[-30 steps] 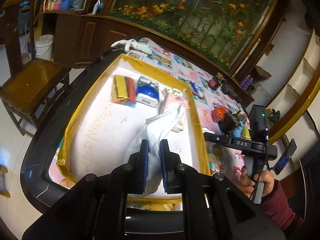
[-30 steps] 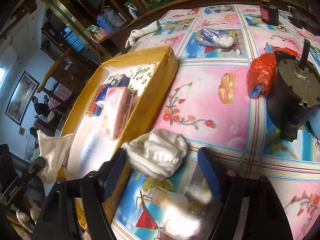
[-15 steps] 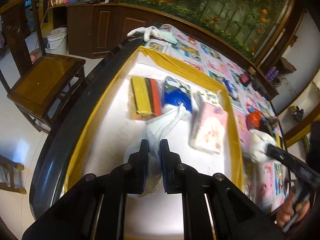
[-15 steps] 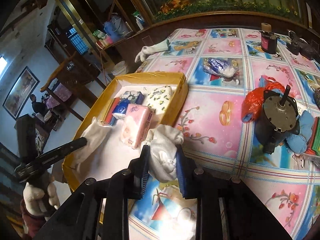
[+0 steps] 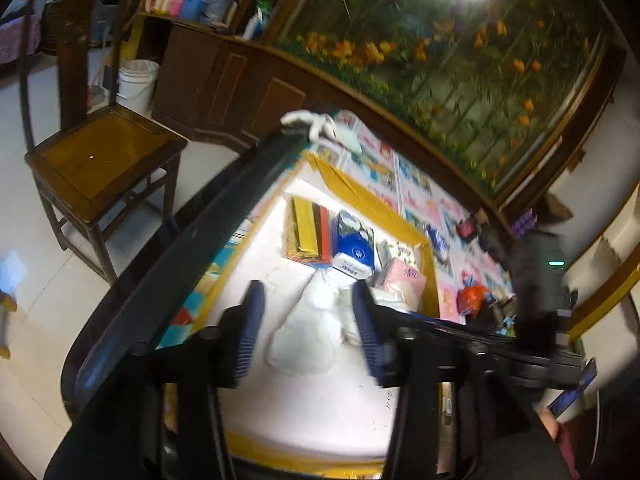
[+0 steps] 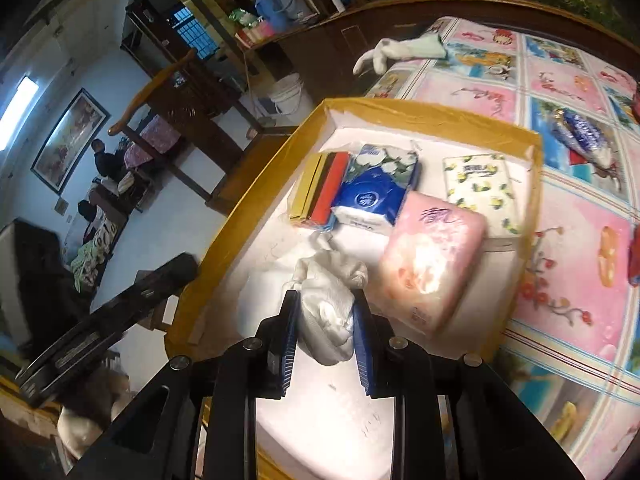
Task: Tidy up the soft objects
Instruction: 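Carry both white cloths into the tray and open both grippers, then move both tools back toward the remaining items on the table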
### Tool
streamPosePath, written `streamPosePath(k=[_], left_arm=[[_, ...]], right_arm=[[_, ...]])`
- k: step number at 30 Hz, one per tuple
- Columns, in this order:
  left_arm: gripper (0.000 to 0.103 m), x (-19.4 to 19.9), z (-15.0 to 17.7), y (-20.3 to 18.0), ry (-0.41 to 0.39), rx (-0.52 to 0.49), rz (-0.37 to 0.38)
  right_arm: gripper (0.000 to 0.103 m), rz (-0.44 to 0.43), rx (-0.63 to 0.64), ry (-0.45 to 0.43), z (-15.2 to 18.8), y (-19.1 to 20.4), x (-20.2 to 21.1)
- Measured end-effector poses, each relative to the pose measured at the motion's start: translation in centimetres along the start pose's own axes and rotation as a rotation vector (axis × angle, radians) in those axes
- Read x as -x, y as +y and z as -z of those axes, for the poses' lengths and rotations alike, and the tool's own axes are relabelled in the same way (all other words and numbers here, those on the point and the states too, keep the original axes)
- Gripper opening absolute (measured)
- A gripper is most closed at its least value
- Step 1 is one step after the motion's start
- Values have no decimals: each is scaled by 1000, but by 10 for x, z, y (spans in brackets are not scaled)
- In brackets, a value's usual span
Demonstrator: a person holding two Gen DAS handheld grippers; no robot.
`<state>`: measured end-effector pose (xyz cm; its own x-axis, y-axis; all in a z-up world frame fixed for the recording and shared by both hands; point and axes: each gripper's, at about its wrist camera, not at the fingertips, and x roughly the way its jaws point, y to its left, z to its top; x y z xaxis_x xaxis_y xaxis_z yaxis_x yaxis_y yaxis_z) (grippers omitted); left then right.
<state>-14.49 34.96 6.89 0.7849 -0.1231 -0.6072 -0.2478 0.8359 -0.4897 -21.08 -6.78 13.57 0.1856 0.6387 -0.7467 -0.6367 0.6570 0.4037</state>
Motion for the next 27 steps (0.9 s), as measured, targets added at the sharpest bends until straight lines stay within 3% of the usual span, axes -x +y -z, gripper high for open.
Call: streamPosePath(k=[3, 6, 11, 14, 19, 27], left_arm=[[49, 18, 4, 10, -45, 54, 23], [49, 28, 5, 9, -75, 55, 23], [49, 34, 7, -12, -100, 56, 44], [49, 42, 14, -28, -109, 26, 54], [49, 48, 22, -57, -131, -57, 14], [55, 52, 41, -106, -152, -202, -37]], right_arm=[[36, 97, 28, 17, -7, 6, -27], [49, 111, 69, -26, -2, 16, -21], [78, 153, 119, -189, 22, 26, 39], [87, 192, 127, -316, 48, 26, 78], [92, 234, 114, -441, 95, 21, 107], [92, 226, 42, -456, 127, -12, 115]])
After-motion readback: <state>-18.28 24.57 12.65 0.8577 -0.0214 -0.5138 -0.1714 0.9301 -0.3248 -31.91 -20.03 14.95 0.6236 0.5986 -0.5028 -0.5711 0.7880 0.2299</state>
